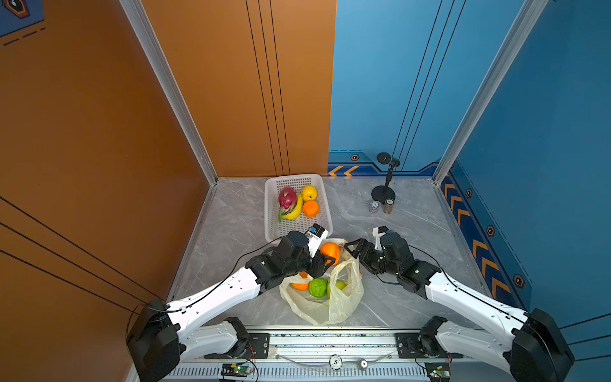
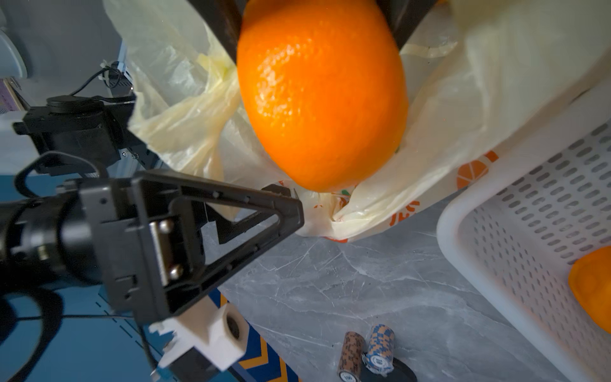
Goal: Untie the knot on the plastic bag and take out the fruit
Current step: 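Carry the orange to the white basket with the left gripper while the right draws back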
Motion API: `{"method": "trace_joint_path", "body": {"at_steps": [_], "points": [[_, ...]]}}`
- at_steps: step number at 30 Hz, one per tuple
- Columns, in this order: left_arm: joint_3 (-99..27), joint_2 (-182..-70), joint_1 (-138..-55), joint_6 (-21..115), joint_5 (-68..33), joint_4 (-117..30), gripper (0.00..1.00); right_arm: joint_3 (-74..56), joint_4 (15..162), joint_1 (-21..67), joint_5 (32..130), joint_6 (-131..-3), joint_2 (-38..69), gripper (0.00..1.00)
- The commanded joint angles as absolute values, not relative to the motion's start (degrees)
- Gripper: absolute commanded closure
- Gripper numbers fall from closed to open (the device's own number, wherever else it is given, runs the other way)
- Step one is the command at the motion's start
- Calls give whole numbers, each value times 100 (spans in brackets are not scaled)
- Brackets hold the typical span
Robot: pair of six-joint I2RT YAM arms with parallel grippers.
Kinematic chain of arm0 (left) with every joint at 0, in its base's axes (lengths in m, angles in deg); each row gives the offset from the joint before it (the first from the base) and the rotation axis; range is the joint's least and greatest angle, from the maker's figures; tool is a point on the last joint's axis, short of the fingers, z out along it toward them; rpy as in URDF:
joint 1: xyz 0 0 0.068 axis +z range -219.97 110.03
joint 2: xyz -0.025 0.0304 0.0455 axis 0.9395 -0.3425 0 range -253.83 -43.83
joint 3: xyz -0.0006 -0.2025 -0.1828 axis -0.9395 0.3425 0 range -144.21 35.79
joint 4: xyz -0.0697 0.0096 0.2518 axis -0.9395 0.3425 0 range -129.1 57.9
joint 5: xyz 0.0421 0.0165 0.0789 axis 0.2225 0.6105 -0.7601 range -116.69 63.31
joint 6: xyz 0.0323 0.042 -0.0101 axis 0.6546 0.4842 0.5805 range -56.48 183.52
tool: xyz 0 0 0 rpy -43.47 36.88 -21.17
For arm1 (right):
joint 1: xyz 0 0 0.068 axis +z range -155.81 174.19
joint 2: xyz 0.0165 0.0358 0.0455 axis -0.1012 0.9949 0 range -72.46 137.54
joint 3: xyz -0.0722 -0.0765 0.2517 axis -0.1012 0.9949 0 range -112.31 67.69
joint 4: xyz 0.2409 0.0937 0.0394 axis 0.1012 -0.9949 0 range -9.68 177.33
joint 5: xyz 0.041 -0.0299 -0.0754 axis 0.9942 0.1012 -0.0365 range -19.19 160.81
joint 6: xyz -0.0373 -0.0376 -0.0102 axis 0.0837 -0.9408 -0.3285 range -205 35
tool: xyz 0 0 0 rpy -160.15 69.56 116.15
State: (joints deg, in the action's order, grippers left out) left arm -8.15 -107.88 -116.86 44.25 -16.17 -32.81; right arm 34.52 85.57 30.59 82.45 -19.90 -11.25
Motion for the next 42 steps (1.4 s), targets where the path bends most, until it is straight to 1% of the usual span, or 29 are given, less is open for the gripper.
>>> {"method": "trace_joint_path", "body": {"at_steps": [1,6,9,12,17,21,25,28,35,42], "points": [[-853,-10487,-11649,4374,-1829,-3084,53,3618,8039,3014,8057,-2240,-1372,12],[-1285,-10298,-11443,4275,-2061,-2877,53,3588,8008,2996,7850,-2438,-1841,8],[-1670,-10317,-11173,4157,-2403,-2351,54,3463,7994,2984,7678,-2635,-2182,3],[-1862,-10312,-10813,4146,-2429,-2258,54,3268,7980,2987,7570,-2853,-2459,0],[-2143,-10404,-10114,4244,-2449,-2084,55,2764,7800,2990,7633,-3240,-2617,0],[-2495,-10660,-9573,4568,-2686,-1720,56,2206,7478,3126,7846,-3681,-2400,0],[-2940,-11158,-9238,5071,-3138,-1169,57,1572,6946,3488,7767,-4152,-1978,0],[-3257,-11606,-9129,5410,-3287,-904,57,1268,6725,3855,7622,-4329,-1657,0],[-3972,-12730,-9101,6021,-3552,-318,57,1086,6738,4207,7551,-4305,-1188,0],[-4584,-13816,-9183,6522,-3925,93,58,1058,6702,4303,7485,-4274,-1058,0]]}}
